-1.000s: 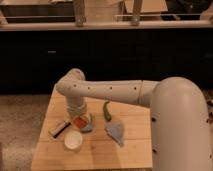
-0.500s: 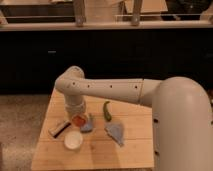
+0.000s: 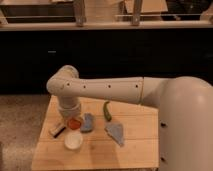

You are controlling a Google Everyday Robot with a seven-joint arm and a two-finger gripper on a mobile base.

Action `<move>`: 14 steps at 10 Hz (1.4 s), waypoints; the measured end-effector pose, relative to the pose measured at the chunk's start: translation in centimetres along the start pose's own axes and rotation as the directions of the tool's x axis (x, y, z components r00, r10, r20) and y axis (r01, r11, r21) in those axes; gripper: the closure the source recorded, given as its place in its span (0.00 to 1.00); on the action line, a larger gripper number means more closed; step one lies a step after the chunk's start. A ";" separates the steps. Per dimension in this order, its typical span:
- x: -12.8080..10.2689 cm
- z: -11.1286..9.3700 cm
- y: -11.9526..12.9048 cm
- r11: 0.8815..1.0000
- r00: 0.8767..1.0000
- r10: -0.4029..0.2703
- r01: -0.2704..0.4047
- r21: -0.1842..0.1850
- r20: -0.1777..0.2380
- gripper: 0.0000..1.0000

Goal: Place apple in paper cup

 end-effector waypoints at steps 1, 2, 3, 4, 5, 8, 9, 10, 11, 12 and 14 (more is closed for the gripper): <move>-0.6 -0.1 -0.3 1.000 1.000 -0.012 0.012 0.000 0.003 1.00; -1.4 -0.2 -0.6 1.000 0.999 -0.031 0.031 0.004 0.012 1.00; -1.9 -0.2 -0.7 0.999 0.999 -0.041 0.041 0.010 0.020 1.00; -2.4 0.0 -0.7 0.998 0.998 -0.054 0.053 0.021 0.036 1.00; -2.7 0.3 -0.8 0.998 0.997 -0.064 0.063 0.030 0.052 0.99; -3.2 1.1 -0.7 0.995 0.988 -0.098 0.093 0.046 0.121 0.75; -3.1 1.3 -0.6 0.995 0.985 -0.100 0.095 0.040 0.144 0.63; -3.1 1.5 -0.7 0.994 0.981 -0.104 0.100 0.033 0.164 0.55; -2.9 1.6 -0.8 0.994 0.977 -0.109 0.108 0.019 0.182 0.44; -2.6 1.8 -0.7 0.994 0.971 -0.107 0.110 0.001 0.216 0.35; -2.3 2.2 -1.0 0.993 0.962 -0.112 0.120 -0.015 0.248 0.21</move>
